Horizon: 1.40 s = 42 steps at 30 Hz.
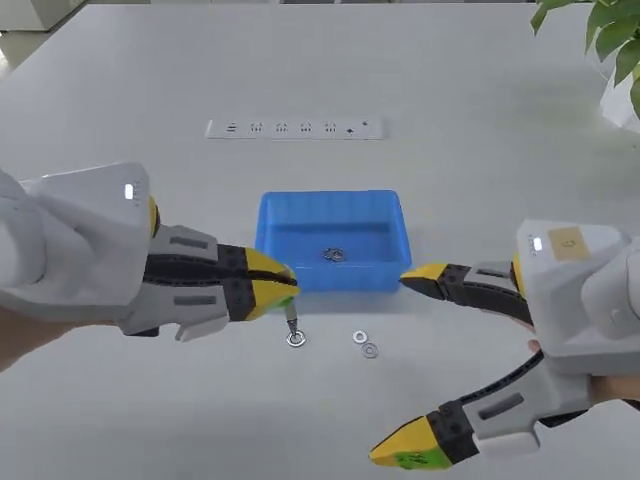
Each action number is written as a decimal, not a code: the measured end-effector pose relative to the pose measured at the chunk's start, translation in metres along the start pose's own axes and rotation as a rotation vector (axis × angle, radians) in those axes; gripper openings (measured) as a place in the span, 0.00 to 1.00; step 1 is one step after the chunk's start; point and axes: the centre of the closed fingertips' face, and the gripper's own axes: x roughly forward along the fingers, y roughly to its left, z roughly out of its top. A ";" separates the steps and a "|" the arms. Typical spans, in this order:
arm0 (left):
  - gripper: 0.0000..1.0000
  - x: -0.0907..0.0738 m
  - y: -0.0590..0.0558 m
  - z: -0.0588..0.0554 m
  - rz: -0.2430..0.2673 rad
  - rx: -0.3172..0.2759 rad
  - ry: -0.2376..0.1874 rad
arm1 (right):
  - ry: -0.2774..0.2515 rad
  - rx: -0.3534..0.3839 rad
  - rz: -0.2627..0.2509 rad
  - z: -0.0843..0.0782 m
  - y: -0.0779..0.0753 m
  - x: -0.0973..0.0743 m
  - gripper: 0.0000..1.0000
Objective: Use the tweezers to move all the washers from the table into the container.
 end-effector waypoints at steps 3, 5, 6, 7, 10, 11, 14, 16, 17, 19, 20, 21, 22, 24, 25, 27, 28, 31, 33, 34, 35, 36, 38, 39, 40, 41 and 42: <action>0.06 0.003 -0.001 -0.005 -0.003 -0.006 0.002 | -0.013 0.042 -0.007 -0.002 0.001 0.000 1.00; 0.06 0.005 -0.002 -0.009 -0.009 -0.005 0.013 | -0.013 0.047 -0.011 -0.004 0.001 0.001 1.00; 0.06 0.007 -0.003 -0.010 -0.010 -0.007 0.013 | -0.014 0.050 -0.013 -0.004 0.000 0.002 1.00; 0.06 0.007 -0.003 -0.011 -0.012 -0.010 0.014 | -0.017 0.056 -0.013 -0.004 0.000 0.002 1.00; 0.06 0.012 -0.005 -0.014 -0.015 -0.012 0.019 | -0.020 0.067 -0.019 -0.005 -0.003 0.003 1.00; 0.06 0.012 -0.005 -0.014 -0.014 -0.012 0.016 | -0.018 0.068 -0.022 -0.006 -0.004 0.002 1.00; 0.06 0.013 -0.003 -0.012 -0.010 -0.018 0.007 | -0.018 0.079 -0.024 -0.007 -0.006 0.001 0.99; 0.06 0.014 -0.002 -0.014 -0.010 -0.011 0.012 | -0.017 0.079 -0.023 -0.007 -0.005 0.001 0.99; 0.06 0.014 -0.002 -0.015 -0.010 -0.013 0.014 | -0.015 0.080 -0.023 -0.008 -0.005 0.001 0.99; 0.06 0.014 -0.001 -0.016 -0.007 -0.016 0.015 | -0.005 0.073 -0.021 -0.011 -0.003 0.001 0.99; 0.06 0.014 -0.001 -0.017 -0.005 -0.016 0.015 | 0.003 0.068 -0.023 -0.012 -0.004 0.000 0.99; 0.06 0.014 -0.001 -0.018 0.002 -0.013 0.012 | 0.002 0.070 -0.026 -0.013 -0.004 0.000 0.99; 0.06 0.014 0.000 -0.019 0.004 -0.022 0.015 | 0.000 0.075 -0.029 -0.013 -0.005 0.000 0.99; 0.06 0.013 -0.002 -0.022 0.003 -0.016 0.024 | -0.013 0.095 -0.030 -0.012 -0.005 0.000 0.99; 0.06 0.013 -0.002 -0.020 0.002 -0.030 0.011 | -0.014 0.096 -0.032 -0.012 -0.005 -0.001 0.99; 0.06 0.013 -0.002 -0.021 0.001 -0.028 0.012 | -0.013 0.098 -0.031 -0.013 -0.004 -0.001 0.99; 0.06 0.012 -0.002 -0.021 -0.001 -0.036 0.011 | -0.012 0.101 -0.030 -0.013 -0.004 -0.001 0.99; 0.06 0.012 0.000 -0.021 0.003 -0.047 0.012 | -0.002 0.099 -0.023 -0.015 -0.002 0.001 0.99; 0.06 0.012 0.001 -0.021 0.004 -0.050 0.012 | -0.001 0.095 -0.019 -0.014 -0.002 0.004 0.98; 0.06 0.012 0.001 -0.021 0.002 -0.055 0.010 | 0.001 0.092 -0.016 -0.013 -0.002 0.005 0.97; 0.06 0.012 0.000 -0.021 -0.001 -0.055 0.007 | 0.014 0.079 -0.010 -0.014 -0.002 0.007 0.96; 0.06 0.013 0.000 -0.021 -0.009 -0.067 -0.001 | 0.015 0.074 -0.009 -0.013 -0.002 0.008 0.95; 0.06 0.014 0.000 -0.020 -0.009 -0.073 -0.005 | 0.005 0.070 -0.003 -0.009 -0.003 0.011 0.93; 0.06 0.015 0.000 -0.020 -0.012 -0.074 -0.007 | 0.004 0.070 -0.001 -0.008 -0.003 0.011 0.92; 0.06 0.015 0.000 -0.019 -0.013 -0.075 -0.008 | -0.002 0.067 0.004 -0.005 -0.004 0.013 0.91; 0.06 0.016 0.000 -0.019 -0.014 -0.081 -0.010 | -0.004 0.062 0.007 -0.003 -0.004 0.014 0.90; 0.06 0.017 0.001 -0.019 -0.019 -0.095 -0.016 | -0.005 0.057 0.011 -0.001 -0.006 0.017 0.90</action>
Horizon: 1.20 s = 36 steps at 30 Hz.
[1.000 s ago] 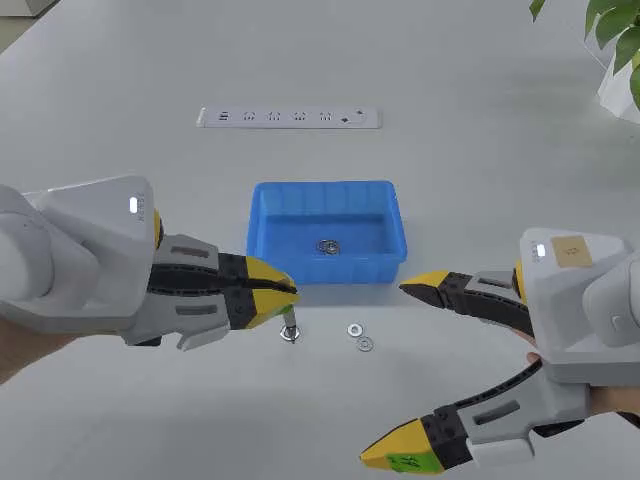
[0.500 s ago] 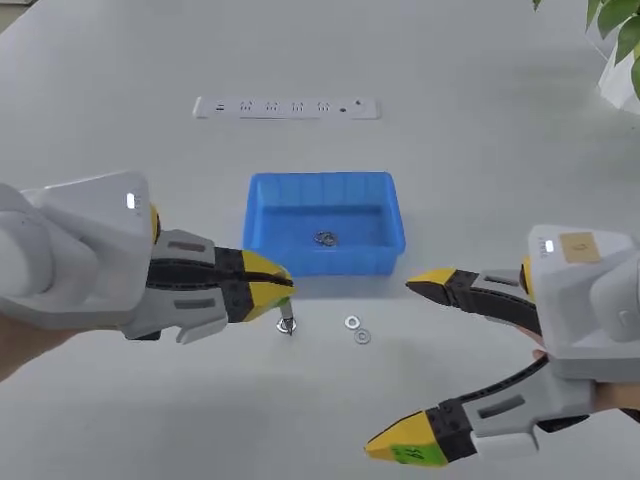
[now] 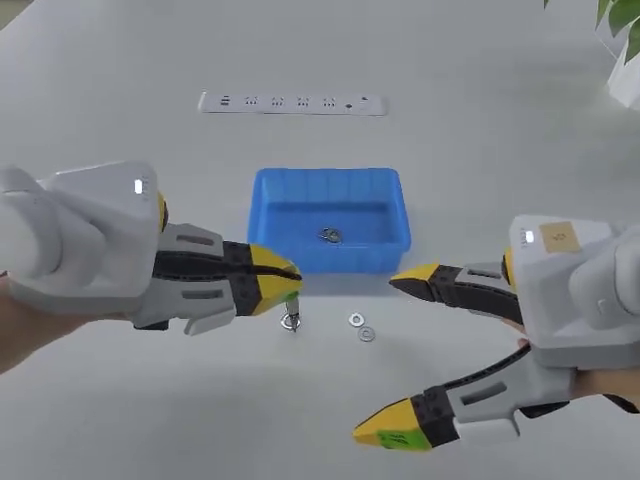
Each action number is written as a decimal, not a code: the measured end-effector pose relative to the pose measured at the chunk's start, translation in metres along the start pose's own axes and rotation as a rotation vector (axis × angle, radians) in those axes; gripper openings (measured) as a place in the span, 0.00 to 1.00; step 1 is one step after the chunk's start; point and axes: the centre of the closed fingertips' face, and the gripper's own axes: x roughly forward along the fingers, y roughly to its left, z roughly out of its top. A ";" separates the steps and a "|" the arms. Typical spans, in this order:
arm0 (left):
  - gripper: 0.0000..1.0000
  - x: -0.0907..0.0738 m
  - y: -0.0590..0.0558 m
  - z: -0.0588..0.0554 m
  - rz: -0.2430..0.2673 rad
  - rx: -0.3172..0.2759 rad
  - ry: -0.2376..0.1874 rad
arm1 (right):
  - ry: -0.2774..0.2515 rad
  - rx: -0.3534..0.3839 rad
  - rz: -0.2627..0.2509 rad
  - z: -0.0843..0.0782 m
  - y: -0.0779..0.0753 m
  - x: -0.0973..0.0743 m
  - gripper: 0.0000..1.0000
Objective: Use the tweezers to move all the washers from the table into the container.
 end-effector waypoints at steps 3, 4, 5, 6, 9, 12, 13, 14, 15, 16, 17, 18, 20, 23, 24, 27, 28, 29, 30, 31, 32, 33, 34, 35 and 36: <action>0.06 0.000 0.005 0.000 -0.001 -0.010 -0.003 | -0.006 -0.007 0.013 0.006 -0.005 0.009 0.88; 0.06 0.000 0.005 0.000 -0.003 -0.010 -0.003 | -0.008 -0.010 0.013 0.009 -0.007 0.014 0.87; 0.06 0.000 0.006 0.000 -0.004 -0.014 -0.001 | -0.008 -0.014 0.016 0.011 -0.009 0.018 0.85; 0.06 0.000 0.007 0.000 -0.005 -0.018 0.000 | -0.005 -0.025 0.025 0.013 -0.011 0.024 0.83; 0.06 -0.001 0.006 -0.001 -0.011 -0.020 0.003 | -0.002 -0.046 0.043 0.018 -0.014 0.037 0.74; 0.06 -0.003 0.006 -0.002 -0.011 -0.025 0.004 | 0.004 -0.052 0.070 0.020 -0.017 0.049 0.68; 0.06 -0.004 0.006 -0.002 -0.011 -0.027 0.006 | 0.003 -0.042 0.084 0.020 -0.017 0.052 0.66; 0.06 -0.004 0.005 -0.002 -0.012 -0.028 0.006 | 0.004 -0.040 0.091 0.021 -0.018 0.055 0.63; 0.06 -0.005 0.005 -0.003 -0.014 -0.029 0.007 | 0.005 -0.045 0.092 0.022 -0.018 0.057 0.61; 0.06 -0.005 0.005 -0.003 -0.012 -0.029 0.008 | 0.011 -0.054 0.098 0.021 -0.019 0.060 0.58; 0.06 -0.005 0.005 -0.003 -0.013 -0.031 0.009 | 0.017 -0.056 0.103 0.021 -0.020 0.062 0.54; 0.06 -0.006 0.005 -0.003 -0.016 -0.033 0.009 | 0.024 -0.062 0.105 0.020 -0.021 0.064 0.51; 0.06 -0.006 0.005 -0.003 -0.016 -0.034 0.010 | 0.039 -0.078 0.115 0.018 -0.022 0.067 0.45; 0.06 -0.005 0.005 -0.003 -0.018 -0.035 0.009 | 0.049 -0.084 0.132 0.017 -0.024 0.070 0.38; 0.06 -0.005 0.005 -0.003 -0.020 -0.041 0.008 | 0.052 -0.086 0.135 0.017 -0.024 0.070 0.38; 0.06 -0.005 0.004 -0.003 -0.024 -0.039 0.009 | 0.072 -0.114 0.143 0.015 -0.026 0.073 0.35; 0.06 -0.005 0.003 -0.003 -0.028 -0.041 0.008 | 0.078 -0.120 0.146 0.013 -0.027 0.074 0.33; 0.06 -0.004 0.003 -0.003 -0.029 -0.042 0.008 | 0.090 -0.130 0.149 0.011 -0.027 0.075 0.31; 0.06 -0.004 0.003 -0.003 -0.028 -0.041 0.008 | 0.106 -0.144 0.157 0.009 -0.027 0.076 0.30; 0.06 -0.004 0.003 -0.003 -0.030 -0.041 0.008 | 0.115 -0.155 0.161 0.007 -0.028 0.077 0.29; 0.06 -0.004 0.002 -0.003 -0.031 -0.041 0.008 | 0.119 -0.168 0.166 0.007 -0.027 0.077 0.28; 0.06 -0.004 0.003 -0.003 -0.029 -0.043 0.008 | 0.115 -0.173 0.167 0.008 -0.027 0.078 0.27; 0.06 -0.004 0.003 -0.003 -0.029 -0.045 0.008 | 0.113 -0.177 0.169 0.009 -0.027 0.078 0.25; 0.06 -0.004 0.003 -0.003 -0.030 -0.044 0.009 | 0.108 -0.184 0.170 0.010 -0.027 0.078 0.24; 0.06 -0.004 0.003 -0.003 -0.031 -0.044 0.009 | 0.096 -0.198 0.172 0.013 -0.027 0.079 0.22</action>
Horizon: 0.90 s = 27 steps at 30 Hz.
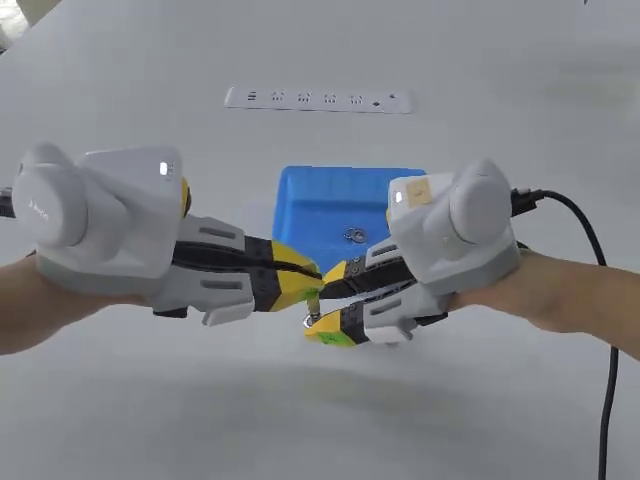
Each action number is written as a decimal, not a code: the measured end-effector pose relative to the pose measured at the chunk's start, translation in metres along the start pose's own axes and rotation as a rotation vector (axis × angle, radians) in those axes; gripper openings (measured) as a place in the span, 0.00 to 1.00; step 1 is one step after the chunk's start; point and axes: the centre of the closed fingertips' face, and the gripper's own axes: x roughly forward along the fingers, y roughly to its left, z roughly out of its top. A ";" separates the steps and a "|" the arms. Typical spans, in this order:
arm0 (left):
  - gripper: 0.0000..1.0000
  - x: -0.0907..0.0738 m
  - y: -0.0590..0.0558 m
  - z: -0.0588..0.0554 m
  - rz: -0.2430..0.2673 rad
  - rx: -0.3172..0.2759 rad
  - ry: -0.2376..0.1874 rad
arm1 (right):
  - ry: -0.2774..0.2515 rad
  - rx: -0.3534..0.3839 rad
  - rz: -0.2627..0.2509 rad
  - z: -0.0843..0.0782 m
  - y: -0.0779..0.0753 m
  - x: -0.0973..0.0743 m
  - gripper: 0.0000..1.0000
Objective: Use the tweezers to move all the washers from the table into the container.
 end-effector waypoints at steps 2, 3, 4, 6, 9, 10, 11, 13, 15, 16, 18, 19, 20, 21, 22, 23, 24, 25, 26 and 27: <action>0.06 0.000 0.000 0.000 -0.002 0.000 0.000 | 0.001 -0.007 0.007 0.002 0.001 0.000 0.16; 0.06 0.000 0.000 0.000 -0.001 0.000 0.000 | 0.003 -0.009 0.011 0.002 0.001 0.001 0.15; 0.06 0.001 0.000 0.000 -0.001 0.000 0.000 | 0.005 -0.015 0.017 0.002 0.001 0.001 0.14; 0.06 0.001 0.000 0.000 -0.002 -0.001 -0.001 | 0.012 -0.020 0.034 0.001 0.004 0.003 0.12; 0.06 0.001 -0.001 0.000 -0.006 -0.001 0.000 | 0.031 -0.048 0.041 -0.001 0.004 0.004 0.12; 0.06 0.001 0.000 0.000 -0.005 -0.003 0.000 | 0.033 -0.054 0.041 -0.001 0.004 0.004 0.11; 0.06 0.001 0.000 0.000 -0.003 -0.004 0.001 | 0.033 -0.055 0.040 -0.001 0.004 0.004 0.11; 0.06 0.000 0.001 -0.001 -0.001 -0.004 0.002 | 0.037 -0.074 0.039 -0.001 0.004 0.004 0.11; 0.06 0.000 0.001 -0.001 0.001 -0.006 0.002 | 0.039 -0.083 0.037 -0.001 0.004 0.004 0.10; 0.06 0.001 0.001 -0.001 0.001 -0.004 0.002 | 0.040 -0.091 0.037 -0.001 0.004 0.004 0.10; 0.06 0.001 0.001 0.000 0.002 -0.008 0.005 | 0.042 -0.113 0.032 -0.001 0.004 0.004 0.09; 0.06 0.001 0.001 0.000 0.002 -0.016 0.006 | 0.043 -0.117 0.031 -0.001 0.005 0.004 0.09; 0.06 0.001 0.001 -0.001 0.000 -0.038 0.008 | 0.043 -0.120 0.029 -0.001 0.005 0.004 0.09; 0.06 0.001 0.003 -0.001 0.012 -0.061 0.009 | 0.043 -0.126 0.025 -0.001 0.005 0.004 0.09; 0.06 0.001 0.005 -0.001 0.020 -0.057 0.012 | 0.042 -0.123 0.016 -0.001 0.003 0.004 0.09; 0.06 0.001 0.005 -0.002 0.015 -0.064 0.020 | 0.040 -0.116 0.015 0.000 0.003 0.004 0.09; 0.07 0.001 0.006 -0.002 0.017 -0.061 0.024 | 0.037 -0.111 0.015 0.000 0.002 0.004 0.09; 0.07 0.001 0.007 -0.002 0.024 -0.055 0.030 | 0.032 -0.098 0.009 0.000 0.001 0.004 0.09; 0.07 0.001 0.007 -0.002 0.021 -0.058 0.036 | 0.031 -0.096 0.009 0.000 0.001 0.004 0.09; 0.07 0.001 0.006 -0.003 0.012 -0.064 0.045 | 0.031 -0.096 0.010 0.000 0.002 0.004 0.09</action>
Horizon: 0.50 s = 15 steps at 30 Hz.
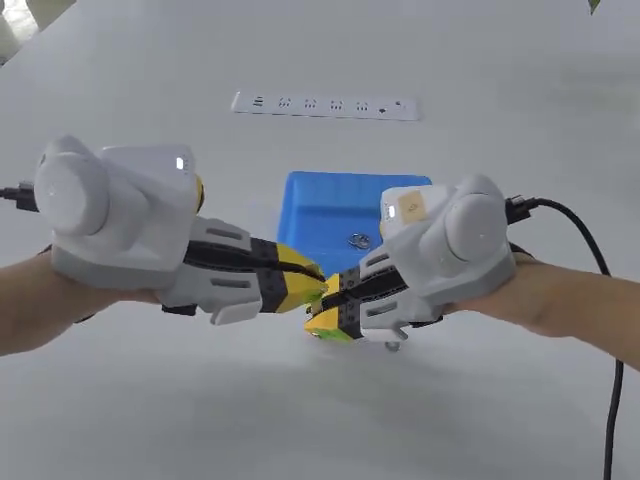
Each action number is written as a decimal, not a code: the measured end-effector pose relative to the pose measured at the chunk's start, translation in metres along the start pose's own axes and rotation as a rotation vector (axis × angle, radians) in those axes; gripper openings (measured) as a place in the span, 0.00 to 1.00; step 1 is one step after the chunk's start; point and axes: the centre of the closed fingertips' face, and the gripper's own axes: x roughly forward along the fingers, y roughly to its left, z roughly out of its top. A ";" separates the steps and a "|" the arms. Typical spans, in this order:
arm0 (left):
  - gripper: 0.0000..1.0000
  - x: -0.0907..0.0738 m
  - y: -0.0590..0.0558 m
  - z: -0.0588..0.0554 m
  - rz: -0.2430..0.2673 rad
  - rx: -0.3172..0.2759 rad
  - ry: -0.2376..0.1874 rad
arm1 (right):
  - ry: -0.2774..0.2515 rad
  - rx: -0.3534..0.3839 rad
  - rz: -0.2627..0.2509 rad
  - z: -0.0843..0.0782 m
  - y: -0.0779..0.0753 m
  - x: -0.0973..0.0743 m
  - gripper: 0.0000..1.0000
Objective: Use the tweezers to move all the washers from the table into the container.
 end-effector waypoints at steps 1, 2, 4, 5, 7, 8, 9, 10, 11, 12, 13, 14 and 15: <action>0.10 0.000 -0.002 -0.002 -0.010 -0.021 0.014 | 0.002 -0.003 -0.004 0.000 0.000 0.000 0.08; 0.14 -0.001 -0.004 -0.005 -0.022 -0.047 0.030 | 0.005 -0.002 -0.007 0.000 0.000 0.000 0.08; 0.18 -0.001 -0.006 -0.010 -0.032 -0.017 0.051 | 0.008 -0.005 -0.006 0.001 0.000 0.000 0.08; 0.18 -0.001 -0.007 -0.012 -0.024 -0.001 0.064 | 0.011 -0.004 -0.008 0.000 0.000 0.000 0.08; 0.19 -0.002 -0.007 -0.014 -0.024 -0.008 0.073 | 0.011 0.000 -0.010 0.000 0.000 -0.001 0.08; 0.20 -0.002 -0.008 -0.014 -0.023 -0.011 0.074 | 0.009 0.007 -0.011 0.000 0.000 -0.001 0.08; 0.22 -0.003 -0.008 -0.013 -0.020 -0.015 0.072 | 0.009 0.008 -0.012 0.000 0.000 -0.002 0.08; 0.25 -0.004 -0.009 -0.012 -0.024 -0.039 0.063 | 0.010 0.009 -0.012 0.000 0.000 -0.002 0.08; 0.29 -0.005 -0.014 -0.009 -0.042 -0.082 0.047 | 0.013 0.018 -0.008 0.000 0.001 -0.004 0.08; 0.33 -0.006 -0.014 -0.008 -0.041 -0.078 0.046 | 0.010 0.019 -0.009 0.001 0.001 -0.004 0.08; 0.33 -0.007 -0.014 -0.008 -0.034 -0.058 0.050 | 0.007 0.023 -0.010 0.002 0.001 -0.006 0.08; 0.33 -0.008 -0.013 -0.009 -0.030 -0.038 0.061 | 0.005 0.027 -0.010 0.003 0.001 -0.007 0.08; 0.33 -0.009 -0.014 -0.010 -0.032 -0.042 0.064 | 0.000 0.031 -0.014 0.004 0.001 -0.008 0.08</action>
